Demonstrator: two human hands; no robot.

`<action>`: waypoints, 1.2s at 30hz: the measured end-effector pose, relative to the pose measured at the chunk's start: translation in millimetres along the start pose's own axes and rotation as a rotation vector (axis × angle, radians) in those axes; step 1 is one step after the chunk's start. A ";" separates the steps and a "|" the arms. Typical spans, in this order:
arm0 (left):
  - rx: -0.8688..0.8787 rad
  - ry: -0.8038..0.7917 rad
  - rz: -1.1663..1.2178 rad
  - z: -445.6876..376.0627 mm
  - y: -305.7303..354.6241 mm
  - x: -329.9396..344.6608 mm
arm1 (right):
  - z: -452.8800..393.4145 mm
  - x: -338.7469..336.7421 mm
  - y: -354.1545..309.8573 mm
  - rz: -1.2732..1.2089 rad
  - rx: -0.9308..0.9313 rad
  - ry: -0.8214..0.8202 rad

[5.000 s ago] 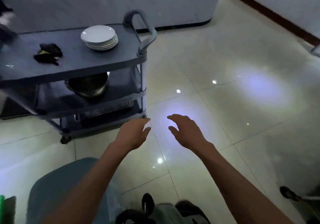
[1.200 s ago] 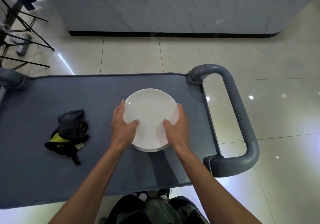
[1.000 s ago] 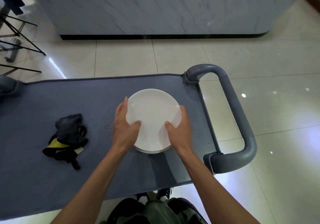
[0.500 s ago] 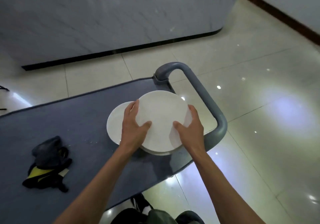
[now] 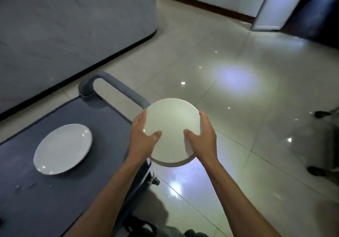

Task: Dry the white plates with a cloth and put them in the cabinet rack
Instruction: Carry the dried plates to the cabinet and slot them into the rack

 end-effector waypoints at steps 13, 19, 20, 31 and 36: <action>0.208 -0.493 0.074 81.3 107.5 212.8 | 59.8 -234.5 79.8 -0.029 0.177 0.480; 0.272 -0.729 0.051 103.8 140.3 311.2 | 78.2 -308.0 119.1 -0.035 0.289 0.671; 0.291 -0.763 0.040 107.2 147.0 326.9 | 79.8 -319.1 124.8 -0.032 0.306 0.703; 0.467 -1.111 -0.011 132.1 208.1 488.6 | 81.6 -416.5 173.3 -0.032 0.477 1.047; 0.608 -1.280 -0.127 178.6 225.2 547.3 | 117.3 -442.5 194.1 -0.087 0.565 1.278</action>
Point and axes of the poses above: each hand's wrist, its own z-axis away from the middle knuckle, its own x-axis out of the palm, y = z × x, the point moved 2 cm from there along -z, towards the middle knuckle, and after that the axes turned 4 degrees about -x, right-handed, at the moved point
